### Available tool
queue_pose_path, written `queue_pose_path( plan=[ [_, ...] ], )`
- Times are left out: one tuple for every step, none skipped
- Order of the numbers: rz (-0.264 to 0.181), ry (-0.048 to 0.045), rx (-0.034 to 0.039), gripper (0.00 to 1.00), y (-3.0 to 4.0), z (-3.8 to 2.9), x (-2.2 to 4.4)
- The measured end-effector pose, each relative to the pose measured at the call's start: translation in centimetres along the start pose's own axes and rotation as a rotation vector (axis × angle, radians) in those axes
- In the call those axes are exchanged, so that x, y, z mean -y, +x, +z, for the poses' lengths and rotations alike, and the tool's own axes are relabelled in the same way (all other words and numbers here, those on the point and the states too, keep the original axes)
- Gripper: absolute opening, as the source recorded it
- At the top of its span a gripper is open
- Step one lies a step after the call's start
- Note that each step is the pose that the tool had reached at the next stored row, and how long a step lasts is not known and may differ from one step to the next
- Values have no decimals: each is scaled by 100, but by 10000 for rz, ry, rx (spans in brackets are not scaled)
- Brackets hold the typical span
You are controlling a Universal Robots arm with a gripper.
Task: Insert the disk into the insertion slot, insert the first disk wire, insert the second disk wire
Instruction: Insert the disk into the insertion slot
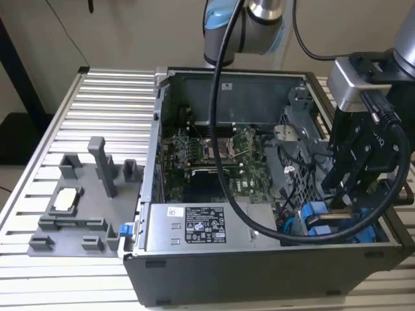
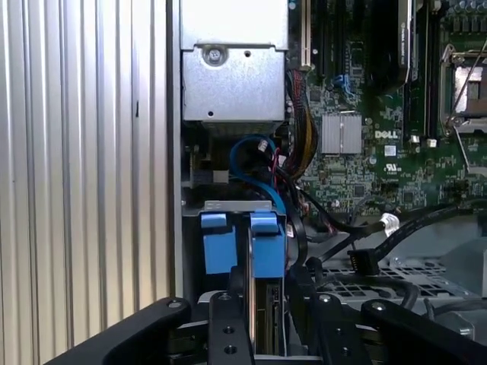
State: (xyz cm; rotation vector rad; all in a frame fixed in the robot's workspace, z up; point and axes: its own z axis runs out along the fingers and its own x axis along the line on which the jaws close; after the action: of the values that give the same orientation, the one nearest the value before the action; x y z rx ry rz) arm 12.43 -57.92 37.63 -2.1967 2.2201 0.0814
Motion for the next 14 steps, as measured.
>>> queue_pose_path(
  plan=[
    [-1,-1,-2,37,-2,-33,-1],
    [0,-2,-4,37,-4,-69,-3],
    [0,-2,-4,37,-6,-102,-5],
    [0,-2,-3,37,-9,-130,-7],
    [-1,-2,-2,37,-12,-148,-9],
    [-4,-2,0,37,-13,-156,-12],
    [-8,12,14,37,-12,-156,-16],
    [-19,46,39,37,-12,-156,-21],
    [-39,98,86,37,-13,-158,-25],
    [-62,157,146,37,-12,-157,-28],
    [-88,209,211,37,-13,-157,-30],
    [-116,264,284,37,-13,-157,-31],
    [-140,322,361,37,-12,-157,-32],
    [-164,380,440,37,-13,-157,-33]
  ],
)
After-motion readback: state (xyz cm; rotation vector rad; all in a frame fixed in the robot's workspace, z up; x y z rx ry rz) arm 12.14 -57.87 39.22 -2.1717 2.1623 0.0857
